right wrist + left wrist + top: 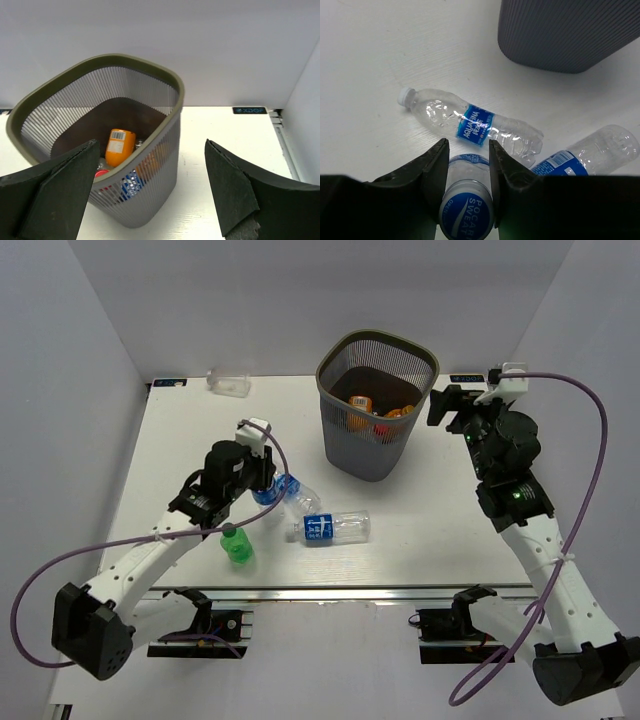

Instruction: Put the plastic bottles in the bin

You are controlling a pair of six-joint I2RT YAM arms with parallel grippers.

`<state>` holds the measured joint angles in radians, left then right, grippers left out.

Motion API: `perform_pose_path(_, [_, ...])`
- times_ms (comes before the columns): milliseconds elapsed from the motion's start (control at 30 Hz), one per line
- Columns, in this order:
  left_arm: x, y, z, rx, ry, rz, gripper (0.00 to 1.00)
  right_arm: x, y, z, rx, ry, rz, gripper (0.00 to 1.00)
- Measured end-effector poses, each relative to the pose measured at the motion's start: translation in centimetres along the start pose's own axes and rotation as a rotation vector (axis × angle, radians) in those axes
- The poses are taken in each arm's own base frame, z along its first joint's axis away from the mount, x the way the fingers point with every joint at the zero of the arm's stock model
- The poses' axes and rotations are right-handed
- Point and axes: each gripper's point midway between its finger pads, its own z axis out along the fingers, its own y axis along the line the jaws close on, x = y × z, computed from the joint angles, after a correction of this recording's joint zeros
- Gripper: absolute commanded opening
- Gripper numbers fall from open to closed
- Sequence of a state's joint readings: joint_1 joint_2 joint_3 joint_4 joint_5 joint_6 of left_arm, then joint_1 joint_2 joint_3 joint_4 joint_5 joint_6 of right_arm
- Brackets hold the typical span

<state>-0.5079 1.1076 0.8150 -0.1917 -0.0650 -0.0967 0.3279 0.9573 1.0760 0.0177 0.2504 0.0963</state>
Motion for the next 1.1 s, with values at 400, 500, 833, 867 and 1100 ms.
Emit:
perform_pose_path(400, [-18.1,1.4,-10.7,-0.089,-0.53,-0.042,0.0,-0.9,-3.1,-2.2,0.126,-0.043,-0.008,0.89])
perform_pose_path(500, [-23.5,-1.3,-12.7,0.055,-0.668,-0.038,0.0,-0.2,-3.3,-3.0,0.13,-0.023,0.014,0.89])
perform_pose_path(833, [-34.3,-8.1,-5.4,0.369,-0.779,-0.064,0.0,6.7,-2.7,-6.1,0.057,0.086,0.06,0.89])
perform_pose_path(867, [-34.3,-8.7,-3.7,0.396,-0.759,-0.066,0.0,6.9,-2.4,-6.1,0.037,0.096,0.053,0.89])
perform_pose_path(1100, [-29.2,-11.2,5.9,0.506,-0.535,-0.082,0.98,10.2,3.8,-6.7,-0.359,0.223,-0.075,0.89])
